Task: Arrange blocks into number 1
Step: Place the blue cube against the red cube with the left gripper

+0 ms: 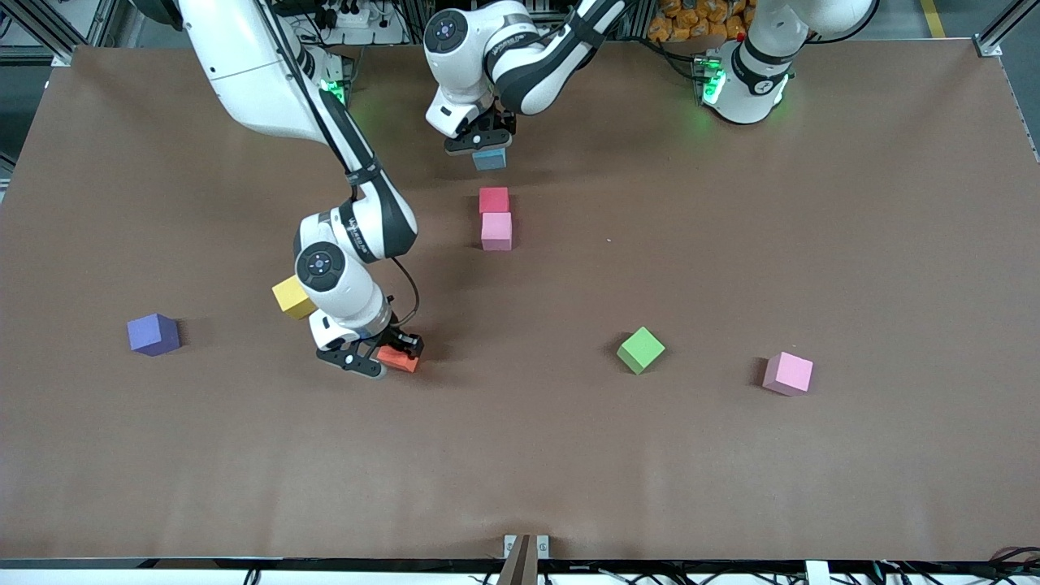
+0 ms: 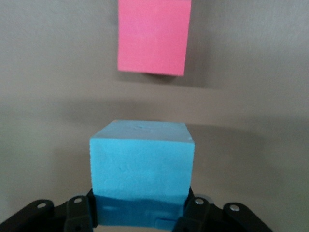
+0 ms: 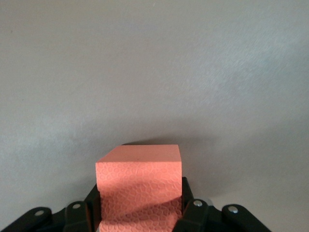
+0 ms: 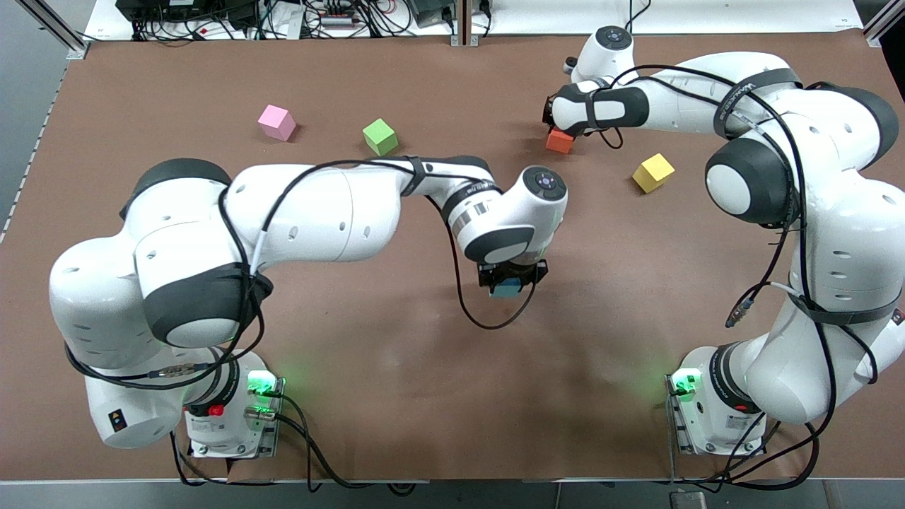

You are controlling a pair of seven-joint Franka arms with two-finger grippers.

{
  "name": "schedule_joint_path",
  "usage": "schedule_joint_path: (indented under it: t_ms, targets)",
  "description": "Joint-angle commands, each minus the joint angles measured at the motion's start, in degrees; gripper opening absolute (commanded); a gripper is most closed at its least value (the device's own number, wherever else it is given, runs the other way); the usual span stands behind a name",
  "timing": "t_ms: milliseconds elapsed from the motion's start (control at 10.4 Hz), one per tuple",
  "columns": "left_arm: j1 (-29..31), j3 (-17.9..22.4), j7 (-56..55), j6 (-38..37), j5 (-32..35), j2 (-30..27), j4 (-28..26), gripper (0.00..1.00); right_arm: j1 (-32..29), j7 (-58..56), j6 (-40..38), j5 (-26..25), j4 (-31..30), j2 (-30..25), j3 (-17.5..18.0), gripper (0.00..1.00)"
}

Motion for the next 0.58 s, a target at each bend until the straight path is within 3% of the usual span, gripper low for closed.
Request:
schedule_joint_path:
  t_ms: [0, 482]
  targets:
    - [0.29, -0.31, 1.96, 3.94, 0.11, 2.54, -0.16, 0.00, -2.91, -4.08, -3.38, -0.77, -2.70, -5.10, 0.65, 0.63]
    - [0.91, -0.31, 5.31, 4.57, 0.02, 4.66, -0.43, 0.00, -4.15, -6.74, -10.42, -0.77, -2.97, -9.34, 0.65, 0.63]
